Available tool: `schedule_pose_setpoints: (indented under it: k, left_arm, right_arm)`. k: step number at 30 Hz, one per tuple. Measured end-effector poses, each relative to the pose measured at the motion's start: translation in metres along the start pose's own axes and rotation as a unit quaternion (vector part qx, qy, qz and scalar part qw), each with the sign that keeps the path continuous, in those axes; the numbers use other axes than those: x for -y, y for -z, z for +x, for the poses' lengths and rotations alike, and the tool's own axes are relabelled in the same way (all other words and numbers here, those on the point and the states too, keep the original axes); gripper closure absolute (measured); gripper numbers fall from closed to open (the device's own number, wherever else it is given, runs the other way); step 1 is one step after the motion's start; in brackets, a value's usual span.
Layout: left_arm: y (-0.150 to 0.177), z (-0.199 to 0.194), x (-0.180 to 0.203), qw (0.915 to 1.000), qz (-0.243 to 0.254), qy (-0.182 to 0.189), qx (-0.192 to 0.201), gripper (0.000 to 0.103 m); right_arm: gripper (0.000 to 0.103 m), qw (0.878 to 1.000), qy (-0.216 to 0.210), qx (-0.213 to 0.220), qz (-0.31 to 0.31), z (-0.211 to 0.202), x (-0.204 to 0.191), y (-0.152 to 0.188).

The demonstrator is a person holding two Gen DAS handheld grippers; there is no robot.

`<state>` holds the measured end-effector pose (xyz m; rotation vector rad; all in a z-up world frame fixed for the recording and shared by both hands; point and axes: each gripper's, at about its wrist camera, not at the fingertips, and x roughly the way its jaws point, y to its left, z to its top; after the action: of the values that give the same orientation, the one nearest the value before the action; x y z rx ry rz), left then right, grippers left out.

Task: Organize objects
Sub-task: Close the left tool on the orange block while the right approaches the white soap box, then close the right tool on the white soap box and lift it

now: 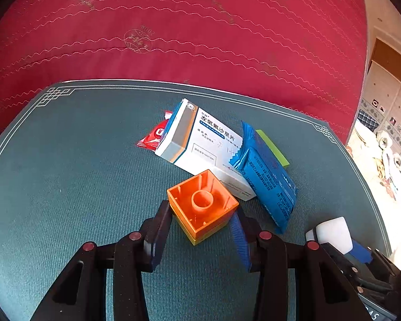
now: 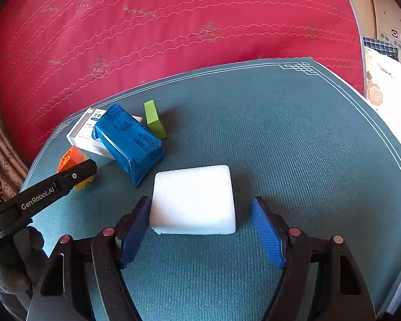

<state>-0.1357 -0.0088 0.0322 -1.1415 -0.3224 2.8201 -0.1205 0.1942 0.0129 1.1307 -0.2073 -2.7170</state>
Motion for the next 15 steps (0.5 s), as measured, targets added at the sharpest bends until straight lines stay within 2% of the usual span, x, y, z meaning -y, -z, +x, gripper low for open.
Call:
schedule_pose_setpoints:
  k: [9,15]
  left_arm:
    - [0.0024,-0.0021,0.0052,0.9998,0.018,-0.003,0.013,0.057]
    - [0.0011,-0.0015,0.0014,0.9998,0.012,-0.001,0.014,0.057]
  right_arm:
    - [0.028,1.000,0.010,-0.001,-0.007,0.0007,-0.0033,0.0002]
    - [0.028,1.000,0.009,-0.001,-0.006,0.0006,-0.0024,0.0001]
